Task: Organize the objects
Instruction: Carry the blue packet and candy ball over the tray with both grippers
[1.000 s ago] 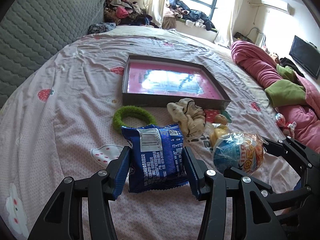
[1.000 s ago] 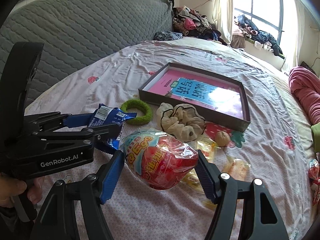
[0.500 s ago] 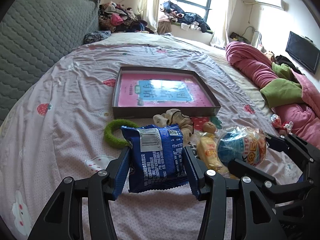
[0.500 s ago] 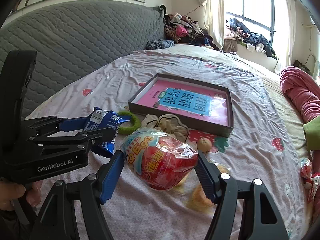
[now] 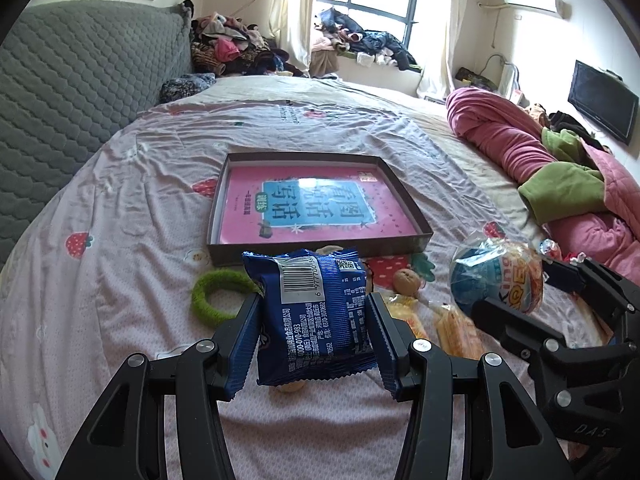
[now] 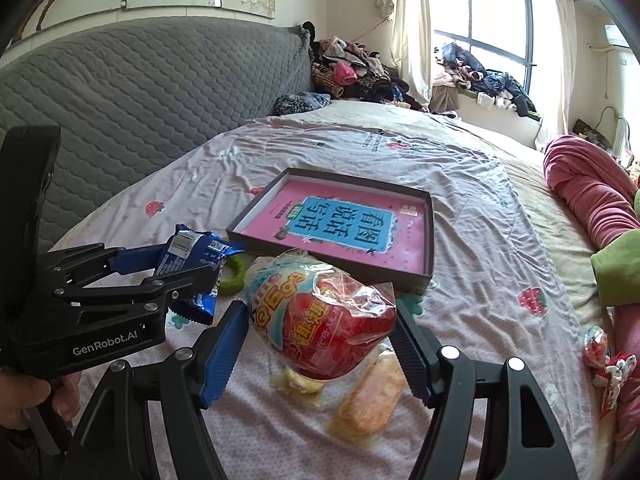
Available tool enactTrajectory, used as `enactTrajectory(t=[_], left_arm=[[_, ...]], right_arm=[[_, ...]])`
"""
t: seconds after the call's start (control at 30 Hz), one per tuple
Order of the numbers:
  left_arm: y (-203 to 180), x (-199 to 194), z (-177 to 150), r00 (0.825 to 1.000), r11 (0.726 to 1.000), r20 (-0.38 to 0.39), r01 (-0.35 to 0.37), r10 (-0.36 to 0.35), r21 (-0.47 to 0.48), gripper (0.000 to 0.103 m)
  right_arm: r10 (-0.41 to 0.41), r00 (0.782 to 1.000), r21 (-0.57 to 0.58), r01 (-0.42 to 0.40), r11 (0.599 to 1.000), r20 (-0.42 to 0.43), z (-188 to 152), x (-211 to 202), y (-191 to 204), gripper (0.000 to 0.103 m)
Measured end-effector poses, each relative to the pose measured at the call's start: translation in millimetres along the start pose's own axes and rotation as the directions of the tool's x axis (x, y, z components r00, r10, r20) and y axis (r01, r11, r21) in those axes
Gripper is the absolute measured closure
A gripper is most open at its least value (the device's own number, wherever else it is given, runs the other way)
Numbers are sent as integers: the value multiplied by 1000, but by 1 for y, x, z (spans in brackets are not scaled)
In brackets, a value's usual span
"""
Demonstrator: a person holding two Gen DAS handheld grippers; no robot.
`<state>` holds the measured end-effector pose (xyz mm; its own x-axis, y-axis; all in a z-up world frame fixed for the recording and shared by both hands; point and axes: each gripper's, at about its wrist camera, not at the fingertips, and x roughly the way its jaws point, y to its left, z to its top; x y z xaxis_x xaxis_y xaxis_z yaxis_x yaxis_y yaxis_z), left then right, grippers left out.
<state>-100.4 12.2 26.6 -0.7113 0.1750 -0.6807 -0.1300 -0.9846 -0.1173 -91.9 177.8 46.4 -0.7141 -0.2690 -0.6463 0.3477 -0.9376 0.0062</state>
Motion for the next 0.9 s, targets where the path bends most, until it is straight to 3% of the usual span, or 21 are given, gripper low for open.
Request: enactTrajectory(t=[0.9], left_arm=[[-3, 58, 69, 999, 999, 39, -29, 28, 24, 49]], right_arm=[[-26, 999, 55, 24, 998, 43, 60, 49, -43, 33]])
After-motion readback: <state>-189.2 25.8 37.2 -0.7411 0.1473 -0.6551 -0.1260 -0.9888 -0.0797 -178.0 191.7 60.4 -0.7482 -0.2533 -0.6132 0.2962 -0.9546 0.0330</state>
